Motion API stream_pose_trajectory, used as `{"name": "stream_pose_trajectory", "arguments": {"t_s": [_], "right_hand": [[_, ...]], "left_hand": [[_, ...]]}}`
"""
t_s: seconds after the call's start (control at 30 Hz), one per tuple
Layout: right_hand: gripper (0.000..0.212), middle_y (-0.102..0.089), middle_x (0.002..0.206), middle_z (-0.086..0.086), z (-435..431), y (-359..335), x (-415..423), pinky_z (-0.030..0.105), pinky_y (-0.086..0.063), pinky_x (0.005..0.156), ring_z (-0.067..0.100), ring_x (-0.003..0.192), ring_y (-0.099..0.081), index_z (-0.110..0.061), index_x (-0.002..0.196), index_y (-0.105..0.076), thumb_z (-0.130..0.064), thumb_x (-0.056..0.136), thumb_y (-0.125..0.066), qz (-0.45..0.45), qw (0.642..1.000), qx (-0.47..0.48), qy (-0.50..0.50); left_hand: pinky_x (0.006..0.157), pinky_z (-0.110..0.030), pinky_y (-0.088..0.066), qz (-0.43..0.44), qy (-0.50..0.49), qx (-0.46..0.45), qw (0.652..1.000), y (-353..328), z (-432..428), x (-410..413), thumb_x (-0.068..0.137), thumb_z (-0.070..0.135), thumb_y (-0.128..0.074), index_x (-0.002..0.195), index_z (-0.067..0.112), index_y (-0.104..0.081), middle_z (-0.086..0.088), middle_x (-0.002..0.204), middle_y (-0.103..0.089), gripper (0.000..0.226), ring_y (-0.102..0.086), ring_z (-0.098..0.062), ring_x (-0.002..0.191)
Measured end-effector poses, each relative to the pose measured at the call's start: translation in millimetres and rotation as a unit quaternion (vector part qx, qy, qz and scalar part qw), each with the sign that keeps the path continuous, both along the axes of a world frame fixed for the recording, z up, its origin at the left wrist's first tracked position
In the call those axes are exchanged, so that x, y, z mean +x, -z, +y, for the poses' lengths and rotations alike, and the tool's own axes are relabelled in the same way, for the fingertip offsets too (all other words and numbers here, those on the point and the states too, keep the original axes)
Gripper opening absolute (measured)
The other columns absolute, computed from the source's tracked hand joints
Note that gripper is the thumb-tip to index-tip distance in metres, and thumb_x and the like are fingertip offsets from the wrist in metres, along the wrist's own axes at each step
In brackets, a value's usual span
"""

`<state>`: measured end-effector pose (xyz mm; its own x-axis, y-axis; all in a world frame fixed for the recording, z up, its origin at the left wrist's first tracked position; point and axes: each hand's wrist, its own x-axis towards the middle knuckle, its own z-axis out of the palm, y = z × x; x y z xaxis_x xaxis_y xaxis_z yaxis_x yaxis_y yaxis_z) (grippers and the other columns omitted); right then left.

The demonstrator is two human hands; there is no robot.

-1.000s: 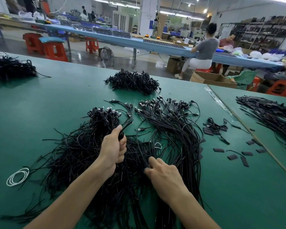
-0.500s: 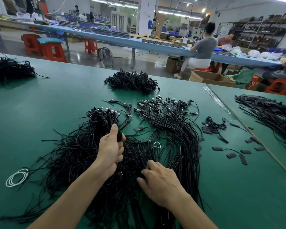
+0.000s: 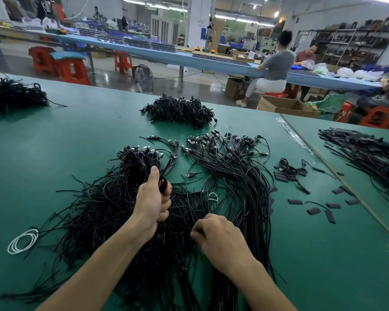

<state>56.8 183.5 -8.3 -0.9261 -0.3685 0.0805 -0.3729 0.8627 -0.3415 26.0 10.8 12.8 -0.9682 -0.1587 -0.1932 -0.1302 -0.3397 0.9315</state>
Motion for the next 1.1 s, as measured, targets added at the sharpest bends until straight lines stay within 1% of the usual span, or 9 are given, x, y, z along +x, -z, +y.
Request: {"name": "stream_pose_trajectory", "arguments": {"t_s": [0.13, 0.27, 0.6, 0.7, 0.8, 0.9, 1.0, 1.03, 1.1], "right_hand": [[0.028, -0.057, 0.11, -0.011, 4, -7, -3, 0.033, -0.05, 0.089, 0.011, 0.105, -0.055, -0.028, 0.113, -0.067, -0.048, 0.095, -0.06, -0.037, 0.999, 0.018, -0.016], [0.031, -0.056, 0.117, -0.005, -3, -1, 2, 0.035, -0.048, 0.091, 0.018, 0.113, -0.053, -0.024, 0.12, -0.067, -0.042, 0.096, -0.06, -0.042, 0.995, 0.082, -0.038], [0.021, -0.059, 0.107, -0.01, -2, -4, 4, 0.031, -0.05, 0.086, 0.014, 0.101, -0.058, -0.029, 0.109, -0.069, -0.04, 0.099, -0.055, -0.022, 0.999, 0.032, -0.028], [0.015, -0.062, 0.099, -0.013, 4, -12, 0, 0.029, -0.055, 0.082, 0.007, 0.09, -0.062, -0.026, 0.099, -0.071, -0.035, 0.096, -0.059, -0.056, 0.998, -0.035, 0.01], [0.011, -0.068, 0.077, -0.012, 19, -27, -11, 0.018, -0.055, 0.068, 0.002, 0.069, -0.063, -0.023, 0.082, -0.072, -0.027, 0.09, -0.066, -0.079, 0.98, -0.165, 0.08], [0.012, -0.06, 0.056, -0.013, 25, -40, -17, 0.016, -0.044, 0.053, 0.003, 0.051, -0.05, -0.021, 0.075, -0.072, -0.023, 0.087, -0.07, -0.075, 0.913, -0.368, 0.16], [0.009, -0.06, 0.056, -0.015, 17, -47, -16, 0.015, -0.045, 0.051, 0.0, 0.052, -0.05, -0.021, 0.08, -0.073, -0.022, 0.089, -0.071, -0.04, 0.843, -0.504, 0.18], [0.008, -0.062, 0.058, -0.015, 14, -48, -14, 0.015, -0.045, 0.052, -0.001, 0.052, -0.051, -0.021, 0.081, -0.074, -0.021, 0.089, -0.071, -0.029, 0.841, -0.514, 0.168], [0.007, -0.066, 0.064, -0.013, 7, -48, -10, 0.014, -0.044, 0.054, -0.002, 0.055, -0.053, -0.021, 0.083, -0.074, -0.021, 0.089, -0.072, -0.004, 0.867, -0.481, 0.133]], "left_hand": [[0.032, -0.016, -0.017, -0.012, -0.008, 0.001, 1.0, 1, 1, -4, 0.104, 0.053, -0.033, 0.061, 0.014, -0.05, 0.005, 0.048, -0.028, 0.06, -0.019, -0.009, 0.036], [0.032, -0.016, -0.016, -0.017, -0.005, 0.005, 1.0, 1, 2, -3, 0.104, 0.053, -0.034, 0.062, 0.015, -0.05, 0.006, 0.048, -0.027, 0.059, -0.019, -0.009, 0.036], [0.032, -0.015, -0.016, -0.018, 0.007, 0.016, 1.0, 2, 0, -2, 0.105, 0.054, -0.031, 0.07, 0.014, -0.053, 0.006, 0.047, -0.029, 0.057, -0.018, -0.008, 0.035], [0.032, -0.015, -0.017, -0.009, 0.001, 0.03, 1.0, 0, 0, -2, 0.105, 0.055, -0.027, 0.071, 0.014, -0.049, 0.004, 0.047, -0.029, 0.058, -0.019, -0.009, 0.035], [0.032, -0.017, -0.015, 0.007, 0.004, -0.003, 1.0, -1, -1, 1, 0.107, 0.044, -0.027, 0.06, 0.016, -0.039, 0.003, 0.046, -0.028, 0.056, -0.017, -0.011, 0.035], [0.033, -0.018, -0.015, 0.034, 0.027, -0.028, 0.999, -4, 1, 4, 0.104, 0.029, -0.028, 0.059, 0.015, -0.033, 0.0, 0.046, -0.027, 0.047, -0.016, -0.012, 0.036], [0.034, -0.015, -0.015, 0.047, 0.08, -0.015, 0.996, -7, 8, 8, 0.102, 0.022, -0.027, 0.068, 0.013, -0.04, -0.002, 0.046, -0.03, 0.037, -0.018, -0.011, 0.032], [0.034, -0.013, -0.015, 0.052, 0.103, -0.023, 0.993, -7, 12, 9, 0.101, 0.02, -0.027, 0.071, 0.013, -0.045, -0.002, 0.045, -0.031, 0.036, -0.019, -0.011, 0.031], [0.035, -0.012, -0.017, 0.071, 0.147, -0.053, 0.985, -8, 19, 12, 0.099, 0.02, -0.032, 0.077, 0.015, -0.055, -0.002, 0.043, -0.033, 0.032, -0.02, -0.01, 0.03]]}}
